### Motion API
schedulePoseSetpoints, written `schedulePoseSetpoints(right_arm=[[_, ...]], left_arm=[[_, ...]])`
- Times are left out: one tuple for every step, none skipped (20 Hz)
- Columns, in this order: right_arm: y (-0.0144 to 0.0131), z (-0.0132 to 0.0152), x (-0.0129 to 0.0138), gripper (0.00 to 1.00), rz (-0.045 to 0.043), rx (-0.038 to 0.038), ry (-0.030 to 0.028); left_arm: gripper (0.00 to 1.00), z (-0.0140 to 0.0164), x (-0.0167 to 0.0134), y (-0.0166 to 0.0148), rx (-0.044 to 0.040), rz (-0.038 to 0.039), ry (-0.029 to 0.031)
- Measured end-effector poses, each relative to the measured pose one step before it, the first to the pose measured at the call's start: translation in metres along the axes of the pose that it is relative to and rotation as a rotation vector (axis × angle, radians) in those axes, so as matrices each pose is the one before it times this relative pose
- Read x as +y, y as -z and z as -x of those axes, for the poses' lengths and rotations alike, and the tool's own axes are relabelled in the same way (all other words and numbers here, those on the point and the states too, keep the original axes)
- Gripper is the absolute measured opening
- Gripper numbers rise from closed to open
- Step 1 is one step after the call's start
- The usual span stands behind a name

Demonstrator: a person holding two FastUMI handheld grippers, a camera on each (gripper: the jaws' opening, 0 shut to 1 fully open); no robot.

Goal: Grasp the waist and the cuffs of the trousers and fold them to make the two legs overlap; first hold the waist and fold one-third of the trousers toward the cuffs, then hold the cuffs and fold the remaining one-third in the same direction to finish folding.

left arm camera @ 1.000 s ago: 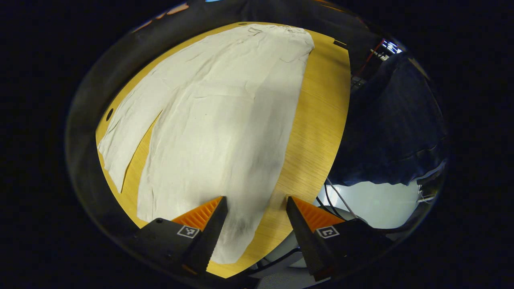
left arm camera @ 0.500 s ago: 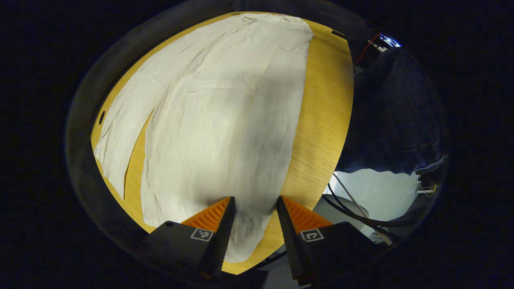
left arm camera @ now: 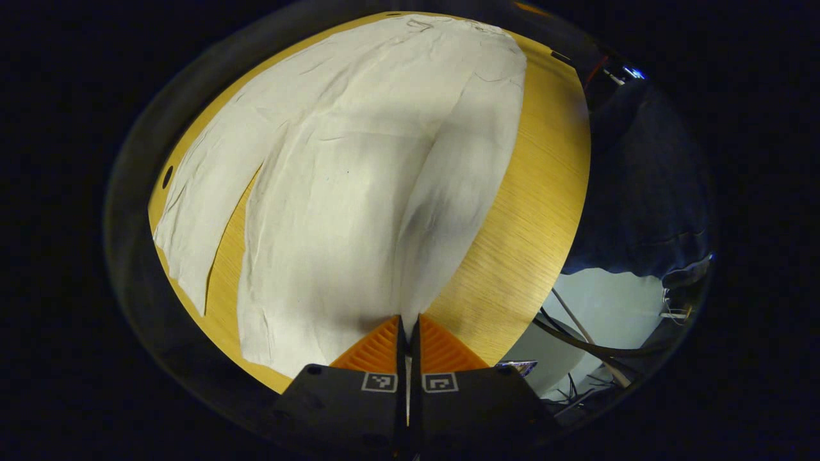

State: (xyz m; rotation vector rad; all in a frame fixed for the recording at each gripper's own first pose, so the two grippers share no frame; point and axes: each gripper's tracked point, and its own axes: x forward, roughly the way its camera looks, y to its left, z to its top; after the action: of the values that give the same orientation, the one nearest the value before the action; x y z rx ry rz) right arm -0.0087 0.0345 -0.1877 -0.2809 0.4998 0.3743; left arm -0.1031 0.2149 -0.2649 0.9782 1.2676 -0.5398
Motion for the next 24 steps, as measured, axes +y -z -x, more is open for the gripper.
schedulePoseSetpoints(right_arm=[[0.00912, -0.00422, -0.00233, 0.92, 0.04196, 0.02943, -0.02171], [0.00646, -0.00285, -0.00096, 0.92, 0.04919, 0.03017, -0.01949], [0.00875, -0.00258, -0.00196, 0.96, 0.0527, 0.02995, -0.01813], [0.00967, -0.00275, -0.00282, 0.96, 0.05658, 0.02687, -0.01552], [0.01011, -0.00028, -0.00168, 0.97, 0.05936, 0.02777, -0.01763], [0.00869, -0.00139, -0.00204, 0.97, 0.05972, 0.02942, -0.01526], [0.00676, -0.00227, -0.00118, 0.97, 0.05732, 0.0289, -0.01818], [0.00757, -0.00191, -0.00187, 0.97, 0.05592, 0.02696, -0.02033], [0.00989, -0.00199, -0.00138, 0.98, 0.05398, 0.03099, -0.02043], [0.00989, -0.00214, -0.00109, 0.97, 0.049, 0.03212, -0.01739], [0.00826, -0.00166, 0.0025, 0.98, 0.04209, 0.02906, -0.02133], [0.0068, -0.00332, 0.00224, 0.98, 0.03786, 0.02376, -0.02003], [0.00562, -0.00322, 0.00253, 0.98, 0.03584, 0.02067, -0.01666], [0.00486, -0.0046, 0.00131, 0.98, 0.0348, 0.01915, -0.01453], [0.00442, -0.00439, 0.00171, 0.96, 0.03346, 0.01985, -0.01576], [0.00531, -0.00562, 0.00349, 0.98, 0.0286, 0.01968, -0.01892], [0.0038, -0.00616, 0.00289, 0.98, 0.0224, 0.01954, -0.02329], [0.00298, -0.00542, 0.00279, 0.98, 0.01906, 0.0205, -0.02561], [0.00248, -0.00514, 0.00212, 0.96, 0.01447, 0.01964, -0.02586], [0.00304, -0.00509, 0.00177, 0.98, 0.01105, 0.01902, -0.02611], [0.00321, -0.00422, 0.00133, 0.97, 0.00692, 0.01939, -0.02231], [0.00257, -0.0035, -0.00008, 0.94, 0.00361, 0.02163, -0.01976], [0.00441, -0.00467, -0.00038, 0.89, 0.00328, 0.02189, -0.01513], [0.00324, -0.0025, -0.00208, 0.92, 0.0032, 0.02033, -0.00901]], left_arm=[[0.0, -0.00014, -0.00011, -0.00116, -0.00156, -0.01368, 0.00245], [0.0, 0.00052, -0.00022, -0.00023, 0.00854, -0.00155, -0.00248], [0.0, 0.00043, 0.0, -0.00002, 0.0072, 0.00466, -0.00114], [0.0, 0.00064, -0.00038, 0.0001, 0.01091, 0.00591, 0.00143], [0.0, -0.00008, 0.0002, -0.00049, 0.00437, 0.00491, 0.00414], [0.0, -0.00191, 0.00137, 0.00022, 0.00879, 0.01035, 0.00406], [0.0, -0.00047, 0.00036, 0.00023, 0.0055, 0.01131, 0.00254], [0.0, 0.00038, 0.00033, 0.00014, 0.0056, 0.00599, 0.00192], [0.0, 0.00048, -0.0009, -0.00004, 0.00529, 0.00265, -0.00045], [0.0, -0.00004, -0.00006, -0.00063, 0.00517, 0.00085, -0.0021], [0.0, 0.00003, 0.00026, 0.00067, 0.00455, 0.00004, -0.0024], [0.0, -0.00033, 0.00009, -0.00026, 0.0008, 0.00209, -0.00198], [0.0, -0.00017, -0.00015, 0.00035, 0.00109, 0.00555, -0.00103], [0.0, -0.00042, 0.00027, 0.00007, 0.00034, 0.00428, -0.00007], [0.0, -0.0004, -0.00024, 0.00026, 0.00281, 0.00258, 0.00034], [0.0, 0.00015, 0.00053, -0.0011, 0.0028, 0.00161, 0.00141], [0.0, -0.00037, 0.00029, 0.00027, 0.00319, 0.00093, 0.00173], [0.0, 0.00021, -0.00023, 0.00027, 0.00265, 0.00043, 0.00282], [0.0, -0.00021, -0.00007, 0.00009, 0.00122, 0.00152, 0.00311], [0.0, 0.00026, 0.0, -0.00037, 0.00122, 0.00272, 0.00335], [0.0, 0.00015, 0.00025, -0.00017, 0.00119, 0.00225, 0.00349], [0.0, -0.00022, 0.00091, 0.00007, 0.00246, 0.00029, 0.00362], [0.0, 0.00005, 0.00022, -0.0001, 0.00176, 0.00017, 0.00335], [0.0, -0.00022, -0.00012, -0.00003, 0.00161, 0.00302, 0.00228]])
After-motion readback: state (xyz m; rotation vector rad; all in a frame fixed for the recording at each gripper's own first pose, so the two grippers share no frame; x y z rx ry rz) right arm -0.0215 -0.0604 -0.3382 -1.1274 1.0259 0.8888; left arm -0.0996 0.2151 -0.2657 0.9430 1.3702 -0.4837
